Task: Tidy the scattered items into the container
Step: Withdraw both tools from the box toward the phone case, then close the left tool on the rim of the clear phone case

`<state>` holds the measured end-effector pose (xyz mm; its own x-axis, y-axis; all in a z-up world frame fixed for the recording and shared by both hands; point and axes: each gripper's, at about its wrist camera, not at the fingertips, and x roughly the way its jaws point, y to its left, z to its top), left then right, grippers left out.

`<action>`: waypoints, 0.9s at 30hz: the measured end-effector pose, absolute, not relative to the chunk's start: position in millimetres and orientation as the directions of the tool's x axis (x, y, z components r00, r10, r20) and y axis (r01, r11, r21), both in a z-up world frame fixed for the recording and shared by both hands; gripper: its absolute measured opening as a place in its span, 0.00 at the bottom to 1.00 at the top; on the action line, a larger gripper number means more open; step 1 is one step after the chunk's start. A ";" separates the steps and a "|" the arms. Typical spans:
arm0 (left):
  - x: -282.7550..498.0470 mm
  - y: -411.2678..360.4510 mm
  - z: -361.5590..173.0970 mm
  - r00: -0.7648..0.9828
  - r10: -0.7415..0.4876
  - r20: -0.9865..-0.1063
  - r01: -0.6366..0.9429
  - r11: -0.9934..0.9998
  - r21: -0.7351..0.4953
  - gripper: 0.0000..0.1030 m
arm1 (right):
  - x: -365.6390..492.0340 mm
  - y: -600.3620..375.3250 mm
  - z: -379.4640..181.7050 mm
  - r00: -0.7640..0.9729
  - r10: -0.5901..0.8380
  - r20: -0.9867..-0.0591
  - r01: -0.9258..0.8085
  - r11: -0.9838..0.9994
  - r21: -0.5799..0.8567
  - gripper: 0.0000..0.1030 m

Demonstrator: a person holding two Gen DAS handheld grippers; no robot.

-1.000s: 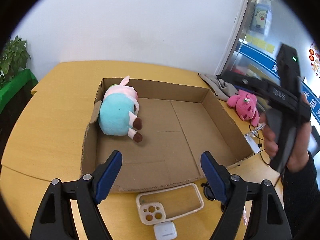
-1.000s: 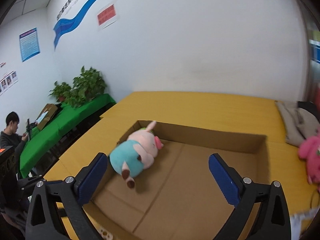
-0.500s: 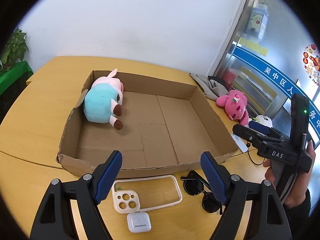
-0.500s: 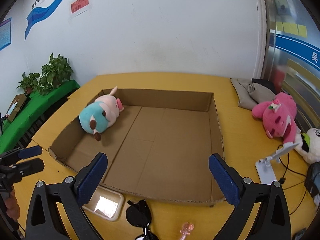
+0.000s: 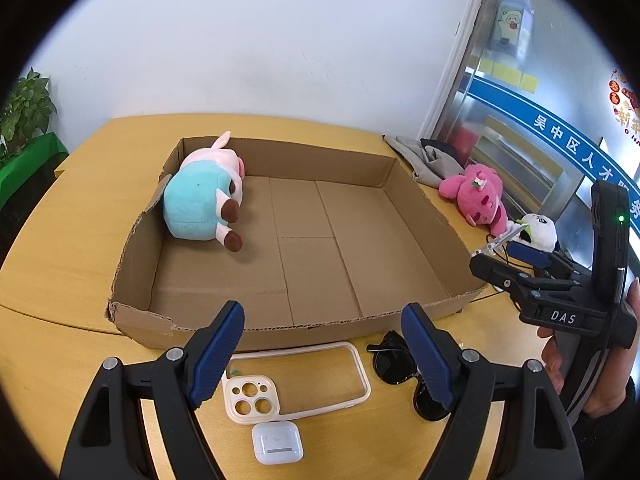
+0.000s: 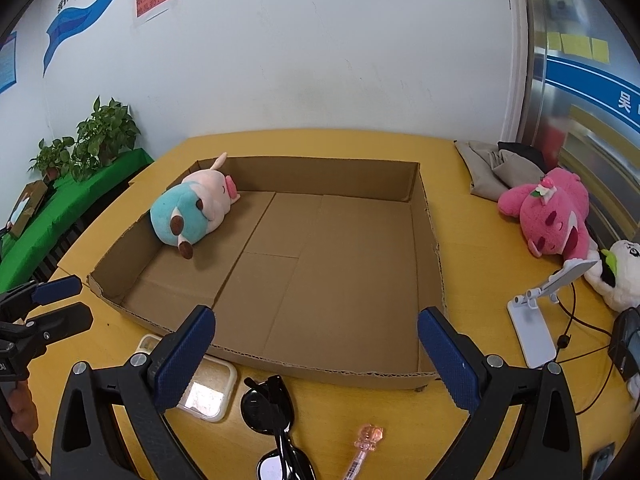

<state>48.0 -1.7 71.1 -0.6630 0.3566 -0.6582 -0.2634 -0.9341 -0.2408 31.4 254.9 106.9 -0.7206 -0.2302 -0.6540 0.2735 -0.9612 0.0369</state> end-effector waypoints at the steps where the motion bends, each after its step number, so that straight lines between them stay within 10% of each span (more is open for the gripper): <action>1: 48.2 -2.5 69.6 -0.659 0.357 -0.662 -0.262 -0.934 -0.242 0.79 | 31.7 255.1 106.4 -0.721 -0.230 -0.654 0.273 -0.961 0.038 0.99; 27: 44.3 -28.1 19.4 -0.565 0.356 -0.744 -0.208 -0.934 -0.289 0.79 | 46.8 226.4 57.1 -0.616 -0.294 -0.731 0.352 -0.933 0.078 0.99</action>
